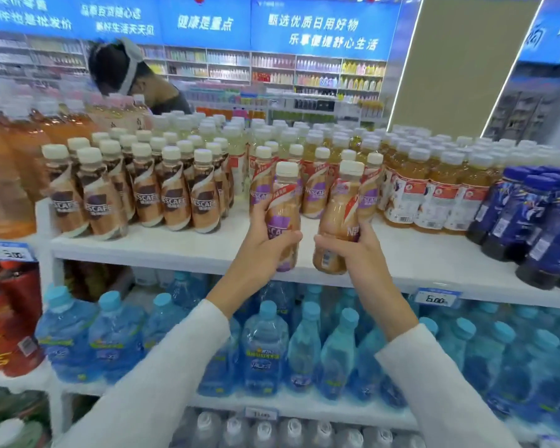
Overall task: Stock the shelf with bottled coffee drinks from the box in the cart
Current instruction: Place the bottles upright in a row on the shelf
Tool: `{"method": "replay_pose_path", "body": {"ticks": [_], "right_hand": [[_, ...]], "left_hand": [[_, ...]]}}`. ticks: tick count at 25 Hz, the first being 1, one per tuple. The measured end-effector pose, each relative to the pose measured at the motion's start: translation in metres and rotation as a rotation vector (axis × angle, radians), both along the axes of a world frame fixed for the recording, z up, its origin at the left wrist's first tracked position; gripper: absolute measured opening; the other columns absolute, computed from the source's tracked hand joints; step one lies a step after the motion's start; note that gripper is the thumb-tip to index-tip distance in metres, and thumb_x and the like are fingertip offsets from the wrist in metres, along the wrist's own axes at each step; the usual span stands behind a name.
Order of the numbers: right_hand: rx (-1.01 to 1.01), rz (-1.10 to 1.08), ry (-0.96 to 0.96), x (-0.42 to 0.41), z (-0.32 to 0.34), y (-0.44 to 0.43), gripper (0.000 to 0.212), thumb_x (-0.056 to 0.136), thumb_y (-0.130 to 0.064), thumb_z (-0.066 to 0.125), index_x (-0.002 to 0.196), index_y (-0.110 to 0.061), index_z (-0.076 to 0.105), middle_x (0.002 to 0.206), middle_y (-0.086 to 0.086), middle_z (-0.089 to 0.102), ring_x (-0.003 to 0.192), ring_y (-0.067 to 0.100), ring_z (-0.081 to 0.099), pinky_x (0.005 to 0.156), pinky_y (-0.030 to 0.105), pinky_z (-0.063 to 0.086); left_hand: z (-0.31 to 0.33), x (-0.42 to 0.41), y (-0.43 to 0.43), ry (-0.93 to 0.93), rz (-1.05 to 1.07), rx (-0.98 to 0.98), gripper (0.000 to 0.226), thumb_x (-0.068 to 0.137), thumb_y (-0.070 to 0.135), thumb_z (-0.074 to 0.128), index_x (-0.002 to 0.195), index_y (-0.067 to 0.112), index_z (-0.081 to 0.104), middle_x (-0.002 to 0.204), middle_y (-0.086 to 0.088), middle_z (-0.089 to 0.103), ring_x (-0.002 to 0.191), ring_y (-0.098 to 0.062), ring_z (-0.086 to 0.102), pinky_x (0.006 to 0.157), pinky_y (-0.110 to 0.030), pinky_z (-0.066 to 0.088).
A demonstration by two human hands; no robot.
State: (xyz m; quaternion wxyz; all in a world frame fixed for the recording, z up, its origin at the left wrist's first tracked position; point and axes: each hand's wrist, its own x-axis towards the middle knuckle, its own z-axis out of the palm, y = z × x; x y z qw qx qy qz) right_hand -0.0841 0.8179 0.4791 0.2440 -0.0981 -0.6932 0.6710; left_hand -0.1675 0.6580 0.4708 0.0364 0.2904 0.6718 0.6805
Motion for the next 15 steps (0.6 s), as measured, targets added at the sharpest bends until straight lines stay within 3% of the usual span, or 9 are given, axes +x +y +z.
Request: {"method": "replay_pose_path", "body": {"ticks": [3,7,10,13,15], "right_hand": [[0.021,-0.002,0.006,-0.025,-0.001,0.020,0.065,0.076,-0.016,0.086,0.130,-0.027,0.050,0.122,-0.007,0.069,0.112,0.010,0.064,0.096,0.034,0.050],[0.050,0.004,-0.031,-0.038,-0.016,0.037,0.061,0.077,-0.015,0.085,0.120,-0.039,0.048,0.121,-0.014,0.067,0.109,0.002,0.063,0.092,0.027,0.049],[0.091,-0.004,-0.041,-0.040,-0.026,0.040,0.064,0.077,-0.019,0.085,0.122,-0.041,0.045,0.124,-0.014,0.065,0.107,-0.003,0.063,0.086,0.020,0.046],[0.164,-0.012,-0.061,-0.037,-0.029,0.041,0.076,0.077,-0.023,0.088,0.134,-0.031,0.039,0.128,-0.012,0.060,0.114,0.002,0.060,0.089,0.021,0.047],[0.190,0.024,-0.102,-0.032,-0.028,0.047,0.085,0.074,-0.020,0.090,0.137,-0.030,0.035,0.127,-0.013,0.058,0.110,-0.001,0.061,0.084,0.018,0.050]], "left_hand": [[0.000,-0.030,0.018,0.012,-0.010,-0.052,0.065,0.093,0.017,0.071,0.139,0.037,0.030,0.128,0.007,0.060,0.107,0.002,0.062,0.092,-0.024,0.049],[-0.015,-0.041,0.029,0.041,-0.002,-0.090,0.064,0.095,0.019,0.069,0.134,0.044,0.025,0.128,0.019,0.052,0.104,0.019,0.056,0.079,-0.002,0.047],[-0.020,-0.042,0.032,0.048,-0.016,-0.113,0.066,0.097,0.021,0.067,0.135,0.046,0.020,0.128,0.023,0.049,0.103,0.023,0.054,0.078,0.002,0.043],[-0.024,-0.042,0.028,0.070,-0.051,-0.163,0.074,0.096,0.024,0.069,0.140,0.046,0.015,0.130,0.021,0.050,0.107,0.018,0.055,0.083,-0.003,0.045],[-0.031,-0.043,0.021,0.037,-0.078,-0.182,0.084,0.088,0.025,0.077,0.146,0.044,0.019,0.136,0.015,0.051,0.118,0.005,0.057,0.096,-0.017,0.048]]}}
